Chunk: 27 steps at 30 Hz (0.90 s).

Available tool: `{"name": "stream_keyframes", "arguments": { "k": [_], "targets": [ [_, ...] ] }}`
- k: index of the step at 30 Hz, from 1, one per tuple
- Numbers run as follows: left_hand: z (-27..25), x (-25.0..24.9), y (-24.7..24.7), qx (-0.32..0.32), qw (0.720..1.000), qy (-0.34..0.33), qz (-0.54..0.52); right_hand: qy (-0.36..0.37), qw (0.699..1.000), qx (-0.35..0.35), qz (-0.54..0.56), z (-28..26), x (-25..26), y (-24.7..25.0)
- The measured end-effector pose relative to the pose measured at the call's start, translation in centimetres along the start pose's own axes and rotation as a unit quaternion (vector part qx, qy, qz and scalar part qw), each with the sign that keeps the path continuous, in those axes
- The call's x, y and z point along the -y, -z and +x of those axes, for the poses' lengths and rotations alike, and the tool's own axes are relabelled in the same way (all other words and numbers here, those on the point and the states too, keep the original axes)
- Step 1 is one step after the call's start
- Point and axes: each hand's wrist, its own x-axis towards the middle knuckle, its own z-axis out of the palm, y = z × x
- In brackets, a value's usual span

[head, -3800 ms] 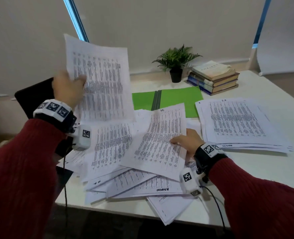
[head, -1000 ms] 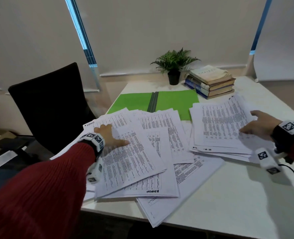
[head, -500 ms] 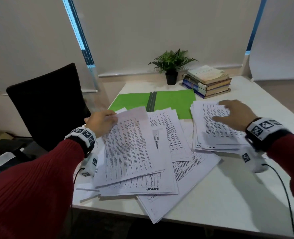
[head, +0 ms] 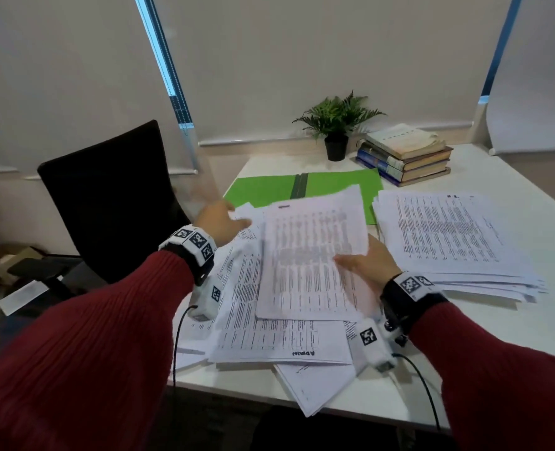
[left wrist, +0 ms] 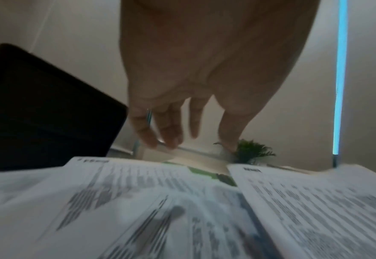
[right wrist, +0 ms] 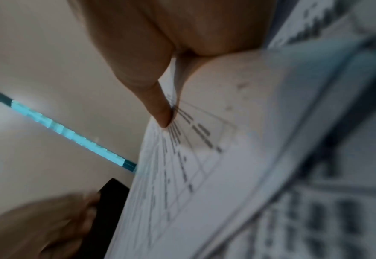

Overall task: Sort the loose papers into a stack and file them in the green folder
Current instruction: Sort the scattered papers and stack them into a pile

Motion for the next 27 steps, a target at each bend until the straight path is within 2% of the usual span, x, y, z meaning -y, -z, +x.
{"name": "stream_keyframes", "arguments": {
  "k": [1, 3, 6, 10, 13, 17, 20, 23, 27],
  "targets": [
    [-0.3, 1.0, -0.4, 0.05, 0.996, 0.046, 0.06, -0.012, 1.0, -0.015, 0.0, -0.1, -0.4, 0.2],
    [-1.1, 2.4, -1.4, 0.136, 0.982, 0.109, 0.078, -0.019, 0.999, -0.034, 0.0, -0.2, -0.6, 0.5],
    [-2.6, 2.8, -3.4, 0.183, 0.973, 0.137, 0.038, -0.007, 0.999, -0.034, -0.017, -0.3, -0.6, 0.1],
    [-3.7, 1.3, -5.7, 0.16, 0.976, 0.144, -0.035, -0.009, 0.999, -0.033, -0.028, -0.4, -0.7, -0.4],
    [-3.3, 1.1, -5.9, 0.121, 0.983, 0.132, -0.035, -0.017, 0.999, -0.036, -0.015, -0.4, -0.7, 0.1],
    [-2.6, 3.1, -3.7, 0.04, 0.989, 0.14, -0.008, -0.021, 0.999, -0.034, -0.008, -0.6, -0.5, 0.6],
    [-2.7, 4.8, -3.3, 0.057, 0.984, 0.165, 0.03, -0.015, 0.999, -0.038, -0.005, -1.0, -0.4, 0.6],
    [-2.9, 5.3, -4.0, 0.083, 0.981, 0.174, 0.021, -0.01, 0.999, -0.033, -0.005, -1.2, -0.2, 0.6],
    [-3.0, 4.7, -4.8, 0.021, 0.978, 0.194, -0.069, -0.007, 1.0, -0.029, -0.009, -1.4, 0.1, 0.7]
  ]
}}
